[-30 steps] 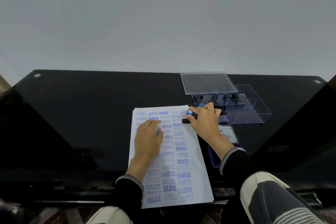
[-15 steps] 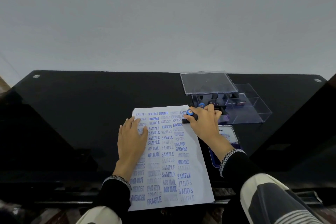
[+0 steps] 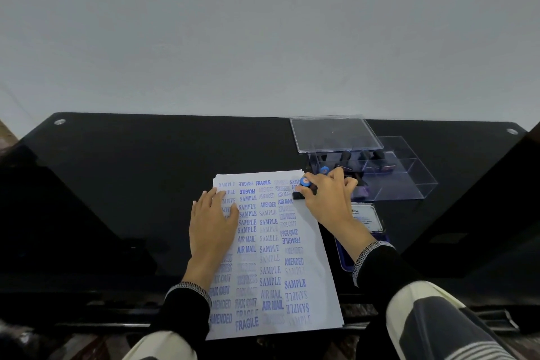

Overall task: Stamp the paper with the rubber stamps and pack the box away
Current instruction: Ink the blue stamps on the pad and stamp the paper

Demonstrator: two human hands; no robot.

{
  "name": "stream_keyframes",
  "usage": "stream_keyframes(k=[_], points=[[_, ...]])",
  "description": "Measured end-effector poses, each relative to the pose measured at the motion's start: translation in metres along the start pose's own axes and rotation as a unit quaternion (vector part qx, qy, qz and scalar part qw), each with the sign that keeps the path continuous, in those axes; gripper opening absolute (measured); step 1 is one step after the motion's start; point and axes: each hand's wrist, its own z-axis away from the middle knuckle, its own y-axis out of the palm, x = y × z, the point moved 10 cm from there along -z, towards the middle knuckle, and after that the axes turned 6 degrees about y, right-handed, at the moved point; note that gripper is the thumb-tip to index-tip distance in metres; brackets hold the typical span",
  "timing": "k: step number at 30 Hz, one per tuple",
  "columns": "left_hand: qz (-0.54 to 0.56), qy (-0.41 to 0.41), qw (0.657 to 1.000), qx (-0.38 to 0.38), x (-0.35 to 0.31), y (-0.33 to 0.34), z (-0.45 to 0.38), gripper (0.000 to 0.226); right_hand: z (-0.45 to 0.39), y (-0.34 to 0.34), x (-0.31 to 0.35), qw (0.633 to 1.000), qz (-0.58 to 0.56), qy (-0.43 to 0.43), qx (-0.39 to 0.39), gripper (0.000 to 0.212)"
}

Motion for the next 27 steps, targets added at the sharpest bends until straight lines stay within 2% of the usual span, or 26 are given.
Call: stream_keyframes(k=[27], points=[[-0.023, 0.005, 1.0, -0.002, 0.0012, 0.0019, -0.0014, 0.052, 0.0002, -0.0011, 0.0024, 1.0, -0.013, 0.003, -0.001, 0.03]])
